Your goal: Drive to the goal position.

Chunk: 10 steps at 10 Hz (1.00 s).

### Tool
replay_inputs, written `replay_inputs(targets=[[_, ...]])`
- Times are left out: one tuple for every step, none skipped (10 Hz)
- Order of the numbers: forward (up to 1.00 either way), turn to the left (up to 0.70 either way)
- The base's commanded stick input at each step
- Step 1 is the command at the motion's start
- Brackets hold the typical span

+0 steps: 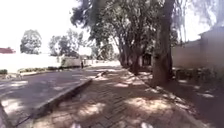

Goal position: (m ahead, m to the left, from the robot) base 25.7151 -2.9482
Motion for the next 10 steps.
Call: replay_inputs(targets=[[0.7,0.0],[0.7,0.0],[0.7,0.0],[0.7,0.0],[0.7,0.0],[0.7,0.0],[0.7,0.0],[0.7,0.0],[0.7,0.0],[0.7,0.0]])
